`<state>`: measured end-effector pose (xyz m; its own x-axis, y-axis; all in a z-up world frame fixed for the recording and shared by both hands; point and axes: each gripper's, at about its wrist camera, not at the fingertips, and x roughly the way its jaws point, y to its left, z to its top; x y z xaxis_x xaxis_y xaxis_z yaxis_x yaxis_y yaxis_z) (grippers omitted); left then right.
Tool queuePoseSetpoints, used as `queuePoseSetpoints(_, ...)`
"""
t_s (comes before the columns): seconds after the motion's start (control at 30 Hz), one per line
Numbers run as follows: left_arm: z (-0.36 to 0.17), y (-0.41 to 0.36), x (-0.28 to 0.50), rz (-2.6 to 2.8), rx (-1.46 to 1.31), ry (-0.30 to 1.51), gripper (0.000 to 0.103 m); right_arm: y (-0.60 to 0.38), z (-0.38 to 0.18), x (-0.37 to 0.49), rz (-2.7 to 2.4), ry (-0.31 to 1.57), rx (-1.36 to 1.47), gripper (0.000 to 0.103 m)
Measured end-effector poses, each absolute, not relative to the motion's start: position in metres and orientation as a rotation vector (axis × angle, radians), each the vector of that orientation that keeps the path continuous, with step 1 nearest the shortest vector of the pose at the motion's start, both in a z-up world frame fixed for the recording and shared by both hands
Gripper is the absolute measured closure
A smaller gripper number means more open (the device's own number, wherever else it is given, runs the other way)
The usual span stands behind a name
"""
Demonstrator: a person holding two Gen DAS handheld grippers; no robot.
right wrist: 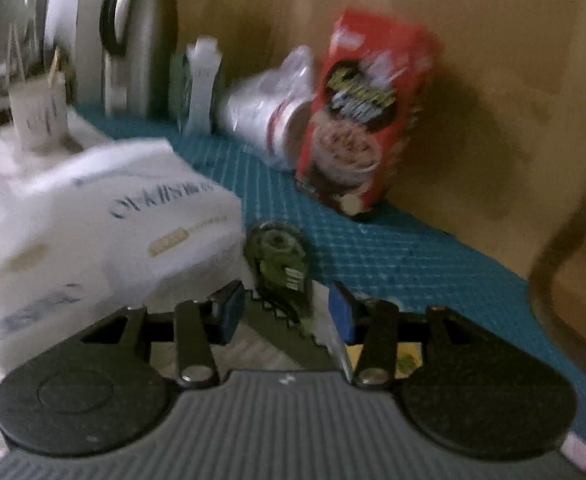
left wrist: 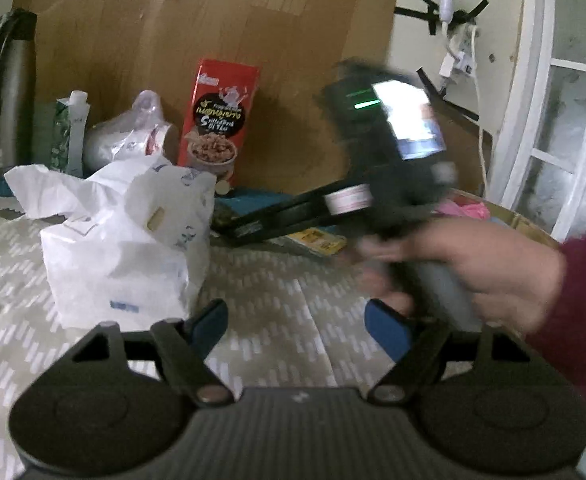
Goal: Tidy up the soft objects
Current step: 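Grasp the green correction-tape roller with the right gripper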
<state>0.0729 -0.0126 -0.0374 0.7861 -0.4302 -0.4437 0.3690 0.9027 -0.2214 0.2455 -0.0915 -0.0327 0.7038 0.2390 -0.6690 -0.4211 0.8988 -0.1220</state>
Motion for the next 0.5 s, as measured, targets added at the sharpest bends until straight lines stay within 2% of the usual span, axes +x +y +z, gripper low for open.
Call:
queuePoseSetpoints(0.07,-0.036,-0.013,0.071,-0.440,-0.126,0.492,0.024,-0.088,-0.037,0.254,0.387,0.691,-0.281,0.056)
queuePoseSetpoints(0.1,-0.036,-0.013,0.069,-0.442,-0.125,0.482,0.024,-0.088,-0.036,0.256,0.392,0.697,-0.270,0.065)
queuePoseSetpoints(0.4,-0.038,-0.006,0.069,-0.448,-0.158,0.467,0.022,-0.102,-0.027,0.196,0.349,0.718,-0.217,0.066)
queuePoseSetpoints(0.5,-0.037,-0.006,0.068,-0.449,-0.157,0.462,0.003,-0.119,-0.025,0.164,0.375,0.722,-0.139,0.065)
